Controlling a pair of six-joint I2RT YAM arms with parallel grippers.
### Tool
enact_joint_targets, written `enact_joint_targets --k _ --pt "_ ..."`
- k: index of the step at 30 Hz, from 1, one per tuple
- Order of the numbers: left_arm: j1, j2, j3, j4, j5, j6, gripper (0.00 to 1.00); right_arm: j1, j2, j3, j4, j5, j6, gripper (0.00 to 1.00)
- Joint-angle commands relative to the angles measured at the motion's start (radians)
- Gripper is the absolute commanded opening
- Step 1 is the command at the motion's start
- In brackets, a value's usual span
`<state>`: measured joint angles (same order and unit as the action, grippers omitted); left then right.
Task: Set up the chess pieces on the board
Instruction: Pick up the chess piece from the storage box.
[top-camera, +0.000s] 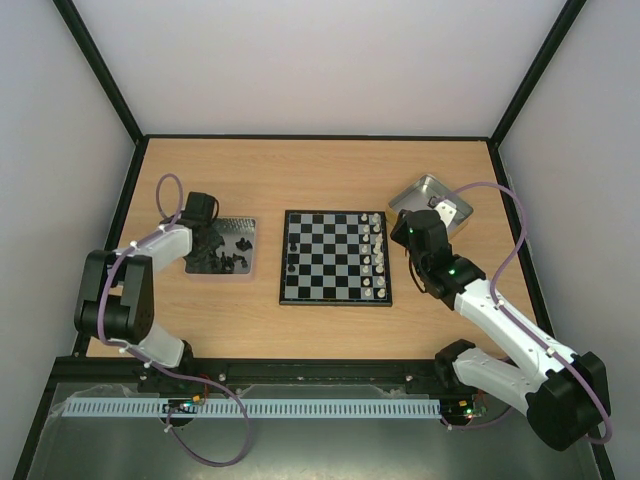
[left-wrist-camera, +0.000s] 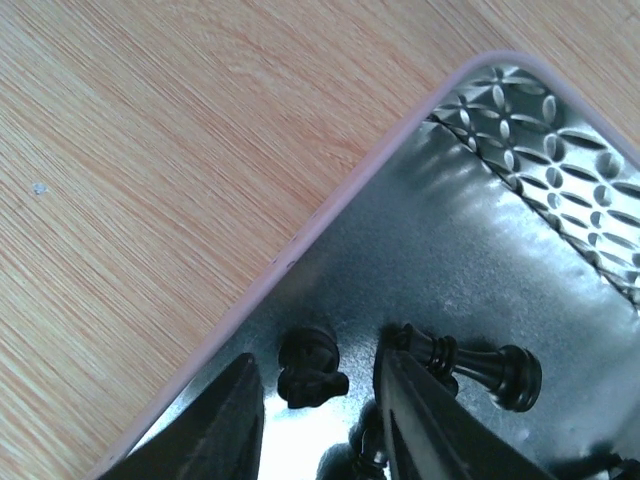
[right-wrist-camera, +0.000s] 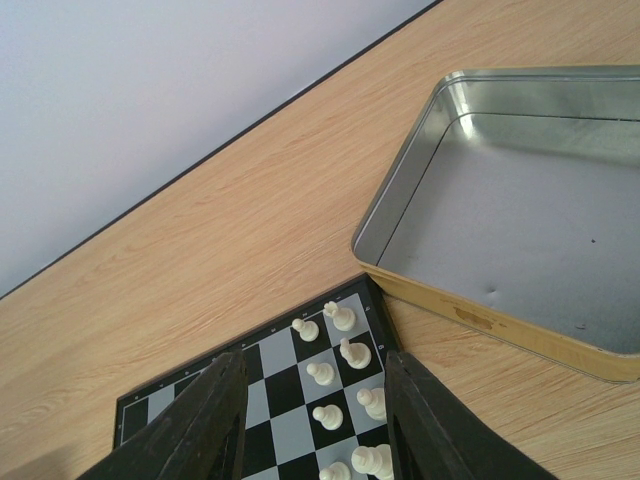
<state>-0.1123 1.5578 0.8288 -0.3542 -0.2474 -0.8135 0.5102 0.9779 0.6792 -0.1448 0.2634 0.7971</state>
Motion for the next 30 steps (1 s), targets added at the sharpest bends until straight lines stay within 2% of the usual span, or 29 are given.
enact_joint_targets --k 1,6,13,22,30 --pt "0.008 0.021 -0.012 0.010 -0.021 0.008 0.25 -0.001 -0.004 -0.006 0.014 0.019 0.002 0.38" --pt "0.007 0.016 -0.006 -0.002 -0.033 0.030 0.17 -0.001 -0.008 -0.008 0.013 0.019 0.002 0.38" --pt "-0.042 -0.056 0.017 -0.068 -0.021 0.046 0.17 -0.001 -0.008 -0.008 0.013 0.017 0.005 0.38" --pt "-0.226 -0.162 0.102 -0.186 0.043 0.030 0.19 -0.001 -0.010 -0.009 0.013 0.012 0.011 0.38" --pt "-0.412 -0.186 0.104 -0.192 0.180 -0.033 0.20 -0.001 -0.010 -0.011 0.016 0.005 0.015 0.38"
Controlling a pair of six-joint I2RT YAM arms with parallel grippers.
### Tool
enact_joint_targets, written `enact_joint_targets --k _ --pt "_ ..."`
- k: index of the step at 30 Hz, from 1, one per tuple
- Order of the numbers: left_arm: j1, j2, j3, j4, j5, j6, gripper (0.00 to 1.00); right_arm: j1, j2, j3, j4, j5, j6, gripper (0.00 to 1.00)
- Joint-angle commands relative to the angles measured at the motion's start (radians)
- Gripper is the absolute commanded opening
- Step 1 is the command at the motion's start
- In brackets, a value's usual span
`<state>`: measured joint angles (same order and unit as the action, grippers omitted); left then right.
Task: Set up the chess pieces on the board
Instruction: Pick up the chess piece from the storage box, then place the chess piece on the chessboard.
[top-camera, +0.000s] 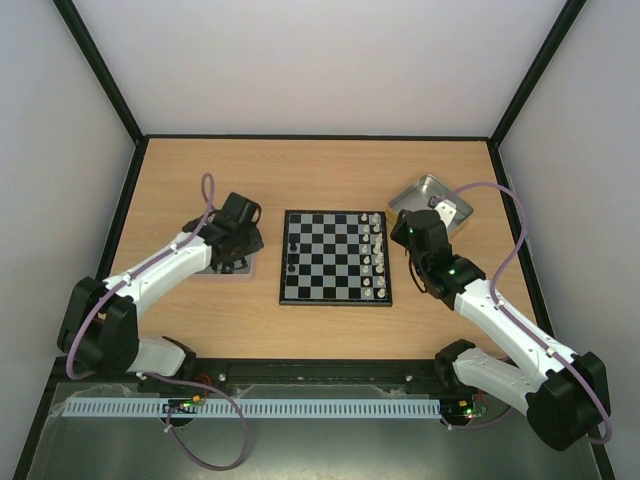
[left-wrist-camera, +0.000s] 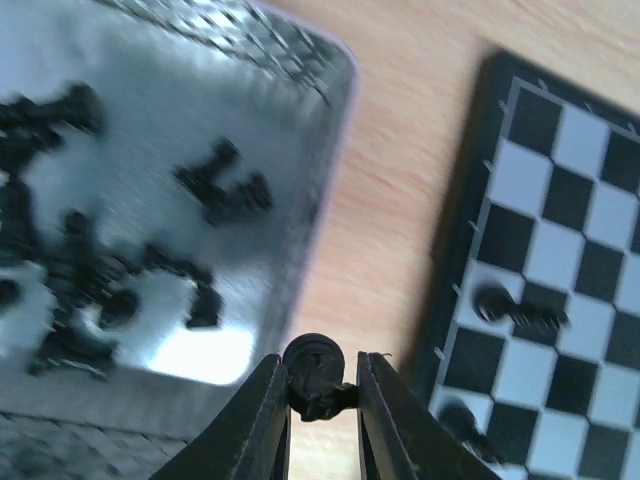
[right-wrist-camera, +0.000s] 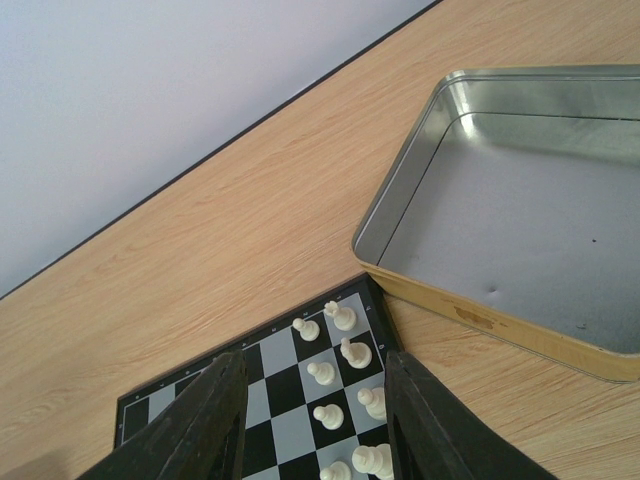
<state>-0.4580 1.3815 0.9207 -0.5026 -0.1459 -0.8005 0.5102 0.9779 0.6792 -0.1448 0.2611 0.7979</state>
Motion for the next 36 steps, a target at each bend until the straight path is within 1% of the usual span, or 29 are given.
enact_joint_targets --k 1,5,11,15,23,36 --pt "-0.085 -0.010 0.011 -0.042 0.084 -0.058 0.20 -0.001 -0.009 -0.010 0.016 0.008 0.014 0.38" --pt "-0.157 -0.001 -0.003 -0.026 0.093 -0.115 0.20 -0.001 -0.007 -0.013 0.017 0.006 0.016 0.38" --pt "-0.266 0.015 -0.065 0.087 0.079 -0.195 0.20 -0.001 -0.004 -0.018 0.021 0.001 0.020 0.38" --pt "-0.317 0.057 -0.063 0.117 0.060 -0.209 0.20 -0.002 -0.007 -0.020 0.020 0.007 0.017 0.38" --pt "-0.362 0.158 -0.022 0.085 0.037 -0.199 0.20 -0.001 -0.008 -0.020 0.020 0.008 0.015 0.38" --pt "-0.370 0.203 -0.004 0.088 0.075 -0.176 0.21 -0.001 -0.004 -0.023 0.024 0.006 0.015 0.38"
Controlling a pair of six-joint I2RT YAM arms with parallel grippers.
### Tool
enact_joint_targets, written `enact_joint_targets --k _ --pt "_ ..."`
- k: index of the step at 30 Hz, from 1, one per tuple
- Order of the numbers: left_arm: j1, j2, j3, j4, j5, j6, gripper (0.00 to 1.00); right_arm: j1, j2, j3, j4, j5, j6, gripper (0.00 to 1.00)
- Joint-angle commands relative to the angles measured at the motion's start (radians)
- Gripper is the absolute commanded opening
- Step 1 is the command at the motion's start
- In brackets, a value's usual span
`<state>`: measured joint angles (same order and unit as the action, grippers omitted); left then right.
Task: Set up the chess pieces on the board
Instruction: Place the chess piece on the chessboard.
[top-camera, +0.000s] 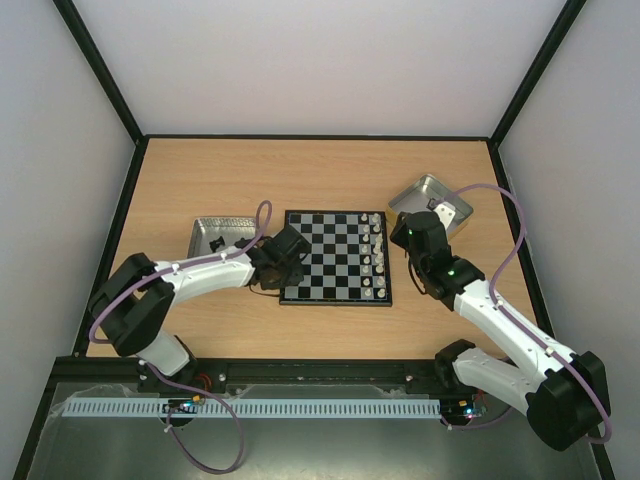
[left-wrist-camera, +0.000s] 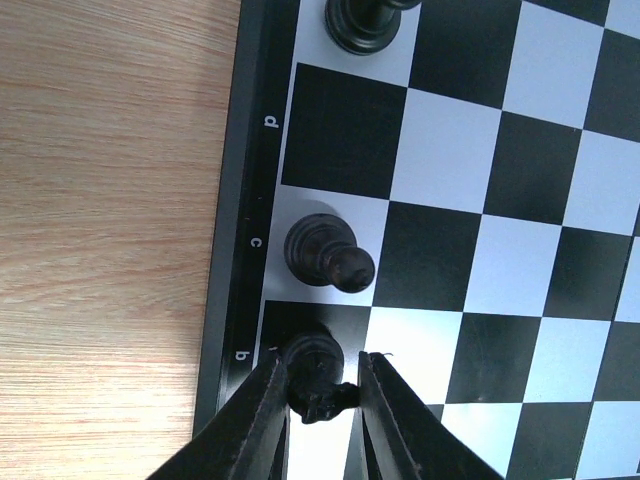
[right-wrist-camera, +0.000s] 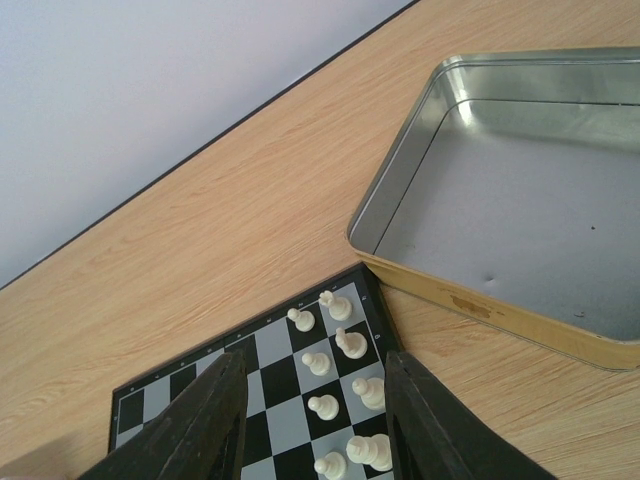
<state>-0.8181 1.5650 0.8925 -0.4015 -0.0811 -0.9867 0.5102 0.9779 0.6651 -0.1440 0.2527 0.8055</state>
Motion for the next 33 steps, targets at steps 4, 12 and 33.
enact_joint_targets --k 4,12,33 --pt "-0.012 0.024 0.019 -0.013 0.018 0.010 0.22 -0.001 -0.004 -0.012 0.023 0.012 0.010 0.38" --pt "-0.015 0.023 0.028 -0.037 -0.002 0.008 0.41 -0.001 -0.007 -0.013 0.023 0.011 0.011 0.38" --pt "0.333 -0.210 0.030 -0.092 -0.200 0.161 0.52 -0.002 -0.010 -0.014 0.027 0.012 0.011 0.38"
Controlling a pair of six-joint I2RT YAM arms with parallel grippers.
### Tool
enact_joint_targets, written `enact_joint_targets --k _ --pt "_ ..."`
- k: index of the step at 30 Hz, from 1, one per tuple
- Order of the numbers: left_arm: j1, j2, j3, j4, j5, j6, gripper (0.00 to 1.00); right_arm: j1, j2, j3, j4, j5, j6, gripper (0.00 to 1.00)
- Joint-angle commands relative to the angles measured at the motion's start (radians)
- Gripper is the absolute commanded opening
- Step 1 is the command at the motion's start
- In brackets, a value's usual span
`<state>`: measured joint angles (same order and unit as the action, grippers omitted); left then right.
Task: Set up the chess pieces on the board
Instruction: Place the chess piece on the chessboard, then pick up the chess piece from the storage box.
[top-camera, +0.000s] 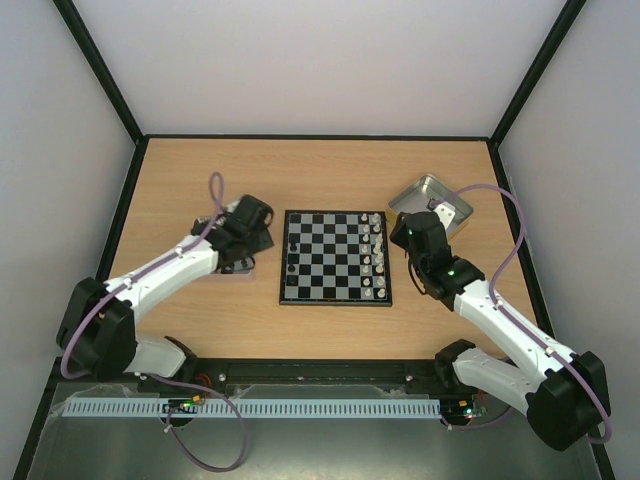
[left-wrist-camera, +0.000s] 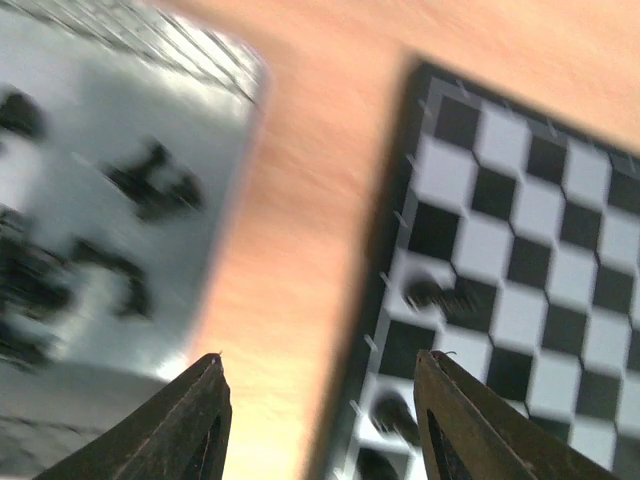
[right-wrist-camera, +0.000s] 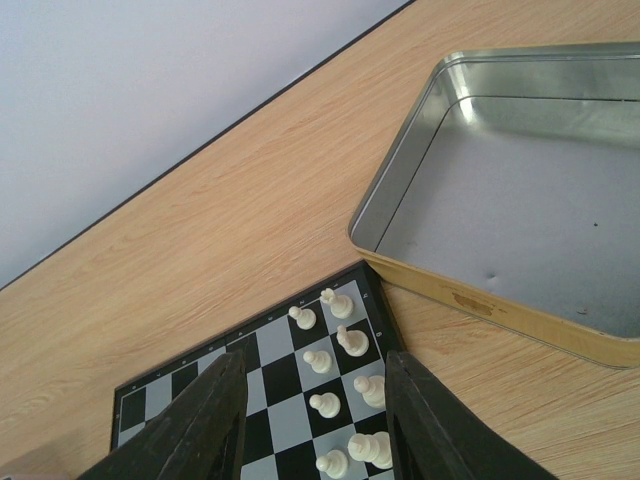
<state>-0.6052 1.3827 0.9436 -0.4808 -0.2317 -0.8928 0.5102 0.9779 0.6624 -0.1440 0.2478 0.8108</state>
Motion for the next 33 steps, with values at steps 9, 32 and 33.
enact_joint_targets --k 9,32,33 --pt "0.323 0.112 -0.023 0.074 0.096 0.181 0.35 -0.001 -0.005 -0.010 0.025 0.020 0.000 0.38" --pt "0.357 0.369 0.058 0.087 0.202 0.308 0.36 -0.001 -0.007 0.002 0.014 0.028 -0.005 0.38" --pt "0.359 0.379 0.063 0.083 0.203 0.307 0.36 -0.001 -0.007 0.003 0.014 0.029 -0.006 0.38"
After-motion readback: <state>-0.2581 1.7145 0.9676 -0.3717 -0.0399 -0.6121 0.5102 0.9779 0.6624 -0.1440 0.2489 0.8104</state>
